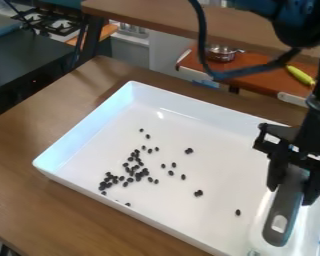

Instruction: Sweep into pile

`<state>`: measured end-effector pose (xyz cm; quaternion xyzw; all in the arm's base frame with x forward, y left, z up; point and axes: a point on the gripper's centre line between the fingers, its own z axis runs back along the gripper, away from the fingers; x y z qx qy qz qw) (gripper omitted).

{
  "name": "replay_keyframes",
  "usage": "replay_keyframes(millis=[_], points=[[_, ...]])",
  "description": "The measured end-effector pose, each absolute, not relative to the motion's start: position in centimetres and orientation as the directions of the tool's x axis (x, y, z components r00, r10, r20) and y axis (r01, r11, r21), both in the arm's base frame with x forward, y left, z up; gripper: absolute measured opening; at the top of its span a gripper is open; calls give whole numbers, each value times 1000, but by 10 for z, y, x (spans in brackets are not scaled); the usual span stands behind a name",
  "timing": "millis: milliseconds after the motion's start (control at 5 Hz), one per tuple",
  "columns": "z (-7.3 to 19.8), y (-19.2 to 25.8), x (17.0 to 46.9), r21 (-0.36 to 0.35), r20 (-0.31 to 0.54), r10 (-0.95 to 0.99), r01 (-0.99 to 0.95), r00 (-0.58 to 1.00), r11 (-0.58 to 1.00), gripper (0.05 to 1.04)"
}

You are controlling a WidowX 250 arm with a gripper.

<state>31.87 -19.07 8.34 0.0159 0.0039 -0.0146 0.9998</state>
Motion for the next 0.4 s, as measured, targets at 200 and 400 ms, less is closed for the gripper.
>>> replay_keyframes(millis=[200,400], points=[[83,-190,318,31,-5,-31,32,999,999,480],[83,-188,316,32,-1,-37,37,999,999,480]])
